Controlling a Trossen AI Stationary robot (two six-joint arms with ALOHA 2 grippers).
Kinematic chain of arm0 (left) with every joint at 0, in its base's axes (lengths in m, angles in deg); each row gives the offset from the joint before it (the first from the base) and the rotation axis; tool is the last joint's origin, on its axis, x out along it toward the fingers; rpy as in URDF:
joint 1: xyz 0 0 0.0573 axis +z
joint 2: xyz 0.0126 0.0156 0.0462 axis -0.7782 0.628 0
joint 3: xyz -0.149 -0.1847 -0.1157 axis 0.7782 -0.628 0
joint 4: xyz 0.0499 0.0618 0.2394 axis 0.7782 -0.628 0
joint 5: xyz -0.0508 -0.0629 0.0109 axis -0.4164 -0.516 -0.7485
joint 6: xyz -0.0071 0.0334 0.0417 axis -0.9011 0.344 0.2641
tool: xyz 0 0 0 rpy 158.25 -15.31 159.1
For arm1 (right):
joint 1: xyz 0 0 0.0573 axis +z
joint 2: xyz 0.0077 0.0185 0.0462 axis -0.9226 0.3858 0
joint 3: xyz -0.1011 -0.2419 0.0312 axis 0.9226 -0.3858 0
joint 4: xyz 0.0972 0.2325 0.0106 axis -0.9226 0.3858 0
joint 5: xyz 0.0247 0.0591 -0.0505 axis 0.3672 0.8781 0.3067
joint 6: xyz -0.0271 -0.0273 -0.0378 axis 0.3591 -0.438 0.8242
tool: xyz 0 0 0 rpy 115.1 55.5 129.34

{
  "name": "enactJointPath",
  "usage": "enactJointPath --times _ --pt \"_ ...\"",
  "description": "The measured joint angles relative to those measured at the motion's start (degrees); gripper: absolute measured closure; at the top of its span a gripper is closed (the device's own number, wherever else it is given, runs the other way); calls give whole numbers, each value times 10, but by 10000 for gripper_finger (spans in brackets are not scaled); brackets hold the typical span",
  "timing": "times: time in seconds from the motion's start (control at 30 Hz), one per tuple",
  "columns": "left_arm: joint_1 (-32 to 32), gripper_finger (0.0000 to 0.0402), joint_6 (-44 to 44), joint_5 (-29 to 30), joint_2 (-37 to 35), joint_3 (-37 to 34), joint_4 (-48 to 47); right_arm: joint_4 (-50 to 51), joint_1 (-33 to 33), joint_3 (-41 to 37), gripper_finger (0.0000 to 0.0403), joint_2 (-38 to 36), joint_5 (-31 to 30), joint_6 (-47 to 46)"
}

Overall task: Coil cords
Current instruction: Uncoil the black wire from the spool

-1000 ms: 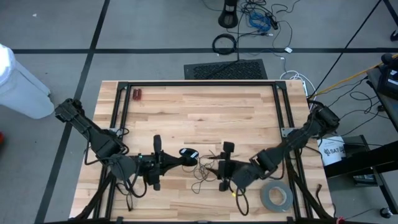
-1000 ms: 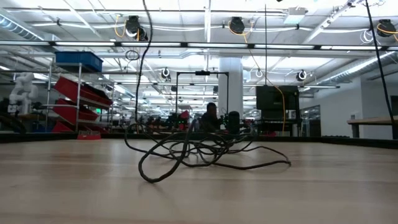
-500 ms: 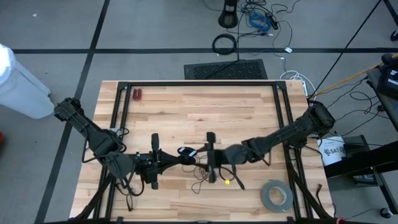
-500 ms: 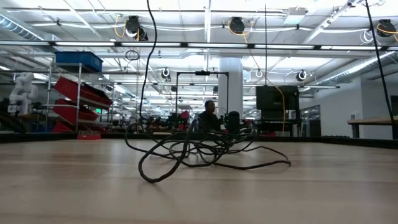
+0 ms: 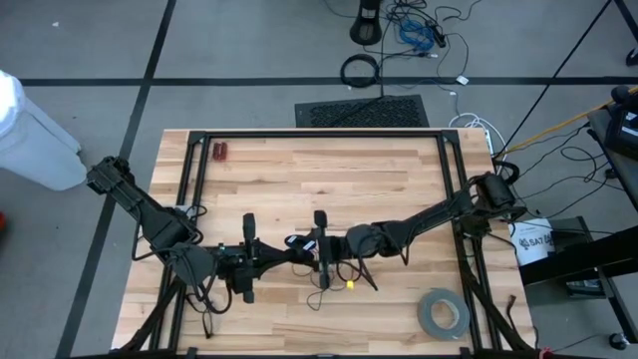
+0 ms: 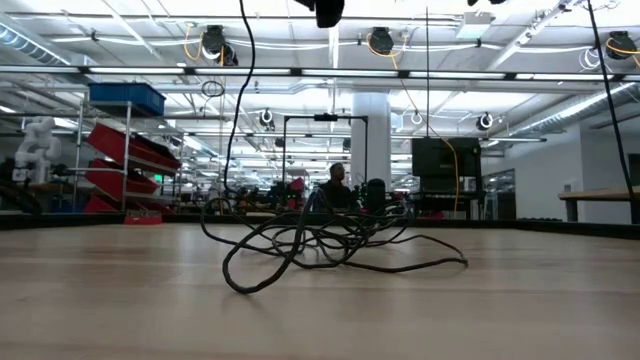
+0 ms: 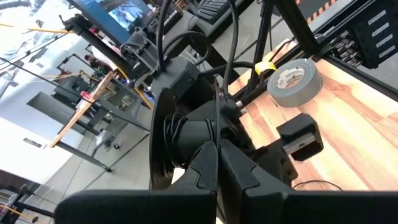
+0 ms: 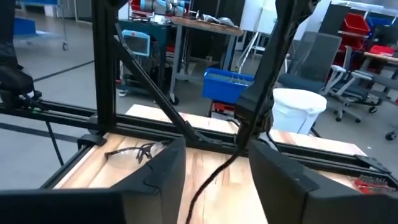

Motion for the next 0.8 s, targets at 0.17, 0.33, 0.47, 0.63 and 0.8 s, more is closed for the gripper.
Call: enactJointPath --times 0.17,0.33,0.47,0.63,0.8 --pt "-6 402 0 9 0 0 -2 -6 0 0 303 -8 0 13" --pt "-18 401 0 28 0 0 -3 -3 0 0 390 -9 0 13" --pt "-28 402 0 32 0 0 -14 32 4 0 397 -17 -3 3" --pt "-38 402 -30 34 -2 0 -51 155 27 0 401 -72 -45 0" --pt "-37 402 -77 38 -10 0 -106 247 65 0 402 -133 -97 7"
